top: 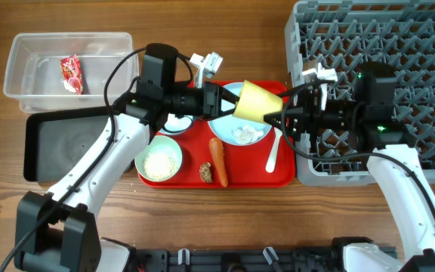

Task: Sort waste into correct bins and load items into the dishwasher rack
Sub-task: 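Hand the yellow cup from the left gripper to the right gripper, then carry the cup right and place it in the dish rack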

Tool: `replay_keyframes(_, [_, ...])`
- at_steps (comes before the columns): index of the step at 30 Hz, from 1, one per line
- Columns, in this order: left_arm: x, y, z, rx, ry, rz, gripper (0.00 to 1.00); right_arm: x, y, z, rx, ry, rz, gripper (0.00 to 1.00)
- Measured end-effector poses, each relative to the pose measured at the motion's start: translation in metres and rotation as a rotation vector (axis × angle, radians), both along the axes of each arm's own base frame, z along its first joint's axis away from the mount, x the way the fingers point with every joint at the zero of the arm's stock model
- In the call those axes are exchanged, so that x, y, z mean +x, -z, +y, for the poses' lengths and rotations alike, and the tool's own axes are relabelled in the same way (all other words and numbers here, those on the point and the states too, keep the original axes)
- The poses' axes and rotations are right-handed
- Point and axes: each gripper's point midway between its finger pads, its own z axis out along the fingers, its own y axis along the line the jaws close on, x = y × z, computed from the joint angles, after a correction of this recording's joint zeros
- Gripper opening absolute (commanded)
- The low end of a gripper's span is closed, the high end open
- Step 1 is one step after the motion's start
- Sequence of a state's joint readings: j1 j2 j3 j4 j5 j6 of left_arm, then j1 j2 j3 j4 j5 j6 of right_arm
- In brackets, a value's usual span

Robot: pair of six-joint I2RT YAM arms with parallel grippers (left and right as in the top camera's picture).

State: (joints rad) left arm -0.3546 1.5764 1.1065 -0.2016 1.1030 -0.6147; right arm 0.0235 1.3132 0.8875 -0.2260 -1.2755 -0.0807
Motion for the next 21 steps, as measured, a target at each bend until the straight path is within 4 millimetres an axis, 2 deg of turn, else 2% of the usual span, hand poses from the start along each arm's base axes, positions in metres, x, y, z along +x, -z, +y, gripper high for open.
replay_keyframes(2, [0.003, 0.006, 0.002, 0.029, -0.024, 0.004, 0.32, 0.006, 0.006, -0.002, -0.026, 0.046, 0.038, 0.45])
replay_keyframes(5, [0.007, 0.029, 0.011, 0.136, -0.092, 0.044, 0.41, 0.021, 0.021, -0.01, -0.095, 0.155, 0.084, 0.39])
replay_keyframes(10, [0.009, 0.067, 0.034, 0.338, -0.2, 0.099, 0.41, 0.038, 0.04, -0.026, -0.19, 0.306, 0.139, 0.34])
replay_keyframes(14, [0.012, 0.083, 0.048, 0.445, -0.247, 0.091, 0.4, 0.041, 0.053, -0.044, -0.286, 0.427, 0.219, 0.34])
replay_keyframes(17, [0.014, 0.091, 0.057, 0.506, -0.276, 0.078, 0.4, 0.044, 0.046, -0.064, -0.365, 0.541, 0.25, 0.34])
replay_keyframes(21, [0.017, 0.095, 0.07, 0.582, -0.318, 0.048, 0.41, 0.049, 0.024, -0.108, -0.483, 0.742, 0.275, 0.34])
